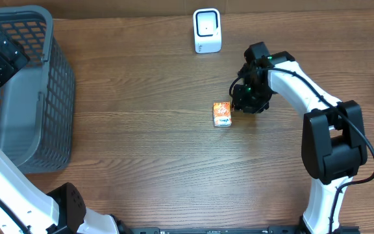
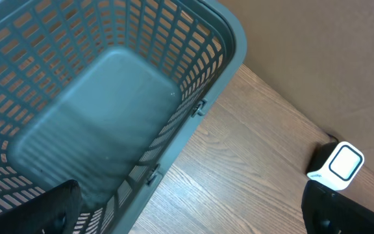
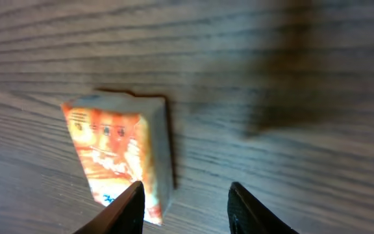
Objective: Scan the item barcode
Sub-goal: 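Lift the orange tissue pack and hold it before the scanner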
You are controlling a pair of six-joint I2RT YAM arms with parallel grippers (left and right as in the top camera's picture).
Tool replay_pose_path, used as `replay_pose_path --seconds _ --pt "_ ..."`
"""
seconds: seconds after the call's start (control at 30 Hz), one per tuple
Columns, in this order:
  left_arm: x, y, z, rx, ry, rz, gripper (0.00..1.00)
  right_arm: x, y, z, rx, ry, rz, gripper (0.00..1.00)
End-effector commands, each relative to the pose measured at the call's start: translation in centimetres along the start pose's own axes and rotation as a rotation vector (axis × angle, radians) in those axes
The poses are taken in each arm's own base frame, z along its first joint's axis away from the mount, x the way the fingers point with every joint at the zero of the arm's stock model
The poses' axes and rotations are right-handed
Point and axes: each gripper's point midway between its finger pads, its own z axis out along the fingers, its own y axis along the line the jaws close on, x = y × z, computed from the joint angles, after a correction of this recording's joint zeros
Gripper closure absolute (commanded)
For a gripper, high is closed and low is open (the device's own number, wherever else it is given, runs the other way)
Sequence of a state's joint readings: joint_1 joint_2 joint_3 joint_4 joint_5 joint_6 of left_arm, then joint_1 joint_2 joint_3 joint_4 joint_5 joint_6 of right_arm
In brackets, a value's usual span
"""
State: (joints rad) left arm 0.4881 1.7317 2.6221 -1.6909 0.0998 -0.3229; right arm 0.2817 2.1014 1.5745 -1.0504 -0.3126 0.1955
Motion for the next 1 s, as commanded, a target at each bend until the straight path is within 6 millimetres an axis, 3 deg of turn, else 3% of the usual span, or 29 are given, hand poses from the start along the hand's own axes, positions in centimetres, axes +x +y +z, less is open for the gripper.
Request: replay_pose_path --seconds 0.0,0.23,0.5,0.6,0.67,0.83,0.97 --pt "-0.1 0.2 0.1 -0.009 -0.002 -0.017 0.00 0.3 2.2 -0.5 -0.110 -0.007 -0.104 0.58" --pt "-0.1 0.2 0.1 -0.009 -0.002 -0.017 0.00 0.1 2.2 1.2 -0.148 -0.025 -0.115 0.60" --pt "-0.1 0.2 0.1 -0.009 -0.002 -0.017 0.00 1.3 1.4 3.2 -0.160 -0.002 -0.035 0.76" --pt "-0.1 0.2 0.1 -0.009 -0.002 -0.017 0.00 1.3 1.6 3.2 -0.166 0.000 -0.030 0.87" --pt "-0.1 0.2 0.1 -0.009 -0.002 -0.017 0.00 1.2 1.6 3.1 -0.168 -0.003 -0.008 0.96" --pt "-0.1 0.2 0.1 -0.009 -0.002 -0.017 0.00 -0.7 2.5 1.2 -0.191 -0.045 0.031 0.96" --pt "-0.1 0.2 0.1 -0.009 -0.002 -0.017 0.00 -3.2 4.3 -1.6 -0.222 -0.113 0.003 0.96"
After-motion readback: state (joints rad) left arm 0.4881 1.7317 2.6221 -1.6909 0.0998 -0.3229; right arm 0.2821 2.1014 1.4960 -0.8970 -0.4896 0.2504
